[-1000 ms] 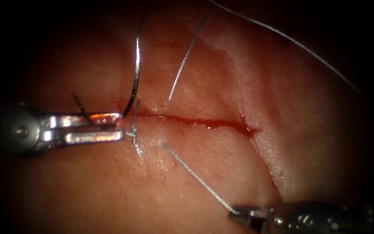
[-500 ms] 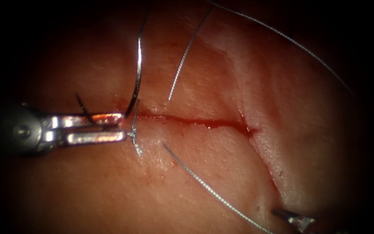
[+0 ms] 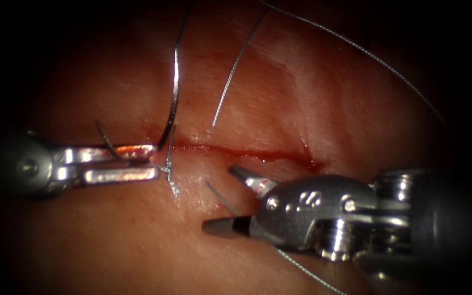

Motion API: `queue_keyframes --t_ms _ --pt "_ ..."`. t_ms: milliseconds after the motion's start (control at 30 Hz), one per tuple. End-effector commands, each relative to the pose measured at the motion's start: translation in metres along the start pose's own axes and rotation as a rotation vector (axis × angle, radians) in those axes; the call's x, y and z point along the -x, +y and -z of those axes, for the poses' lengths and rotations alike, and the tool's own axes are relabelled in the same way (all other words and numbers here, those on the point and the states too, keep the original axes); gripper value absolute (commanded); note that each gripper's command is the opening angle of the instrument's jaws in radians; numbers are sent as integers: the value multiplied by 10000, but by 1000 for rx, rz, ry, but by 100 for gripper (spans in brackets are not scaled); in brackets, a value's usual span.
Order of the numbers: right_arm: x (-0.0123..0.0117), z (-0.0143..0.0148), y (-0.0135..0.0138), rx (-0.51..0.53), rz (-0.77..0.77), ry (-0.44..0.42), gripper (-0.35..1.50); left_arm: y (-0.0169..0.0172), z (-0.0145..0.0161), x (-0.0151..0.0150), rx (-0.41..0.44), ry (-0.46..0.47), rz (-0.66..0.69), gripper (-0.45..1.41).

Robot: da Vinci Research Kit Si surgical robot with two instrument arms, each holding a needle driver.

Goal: Wound Closure

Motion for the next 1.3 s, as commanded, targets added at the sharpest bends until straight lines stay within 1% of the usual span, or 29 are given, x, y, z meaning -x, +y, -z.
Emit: queue_keyframes --t_ms 33,67,100,167,233,300,333,367,400,433,467,500,533,667,767,900,933,1033,1067,1200,1233,1300 --pt "7 -22 -2 7 6 -8 124 2 -5 5 1 1 0 -45" --pt "7 -22 -2 7 6 -8 124 2 -5 5 1 1 0 -45" --pt "19 -38 3 18 15 -11 123 2 -5 5 4 3 0 -45" --pt "25 -47 6 23 19 -24 119 3 -6 5 4 3 0 -45" --pt "31 -55 10 26 24 -43 108 3 -6 5 5 4 -1 -45" --pt "37 -59 12 26 29 -72 87 3 -6 5 6 4 -1 -45" --pt "40 -59 14 24 50 -88 67 3 -5 5 6 4 -1 -45" --pt "42 -58 14 22 87 -100 61 3 -5 5 6 4 -1 -45" --pt "44 -56 15 18 114 -111 40 3 -6 5 6 5 -1 -45" --pt "47 -53 14 13 136 -125 -17 3 -6 5 7 5 -1 -45" --pt "50 -50 13 8 151 -133 -35 3 -6 5 7 5 -1 -45" --pt "51 -45 12 3 166 -132 -35 3 -6 5 7 5 -1 -45" --pt "56 -34 8 -12 187 -133 -35 3 -5 6 7 5 -1 -45" --pt "66 -16 -2 -39 206 -138 -35 4 -6 7 8 5 -2 -45" --pt "76 1 -14 -84 226 -140 -35 4 -7 7 8 5 -3 -45" --pt "85 19 -23 -118 247 -142 -35 4 -6 7 8 6 -3 -45" --pt "93 30 -26 -130 256 -140 -35 4 -6 7 8 6 -3 -45" --pt "106 44 -29 -142 256 -148 -35 4 -6 7 8 6 -3 -45" --pt "119 55 -31 -151 254 -158 -35 3 -7 7 8 6 -2 -45" --pt "144 77 -33 -167 244 -178 -35 3 -7 7 8 6 -2 -45" --pt "153 88 -33 -174 238 -188 -35 3 -8 7 8 5 -2 -45" --pt "158 96 -32 -177 213 -190 -35 3 -8 7 7 5 -2 -45"
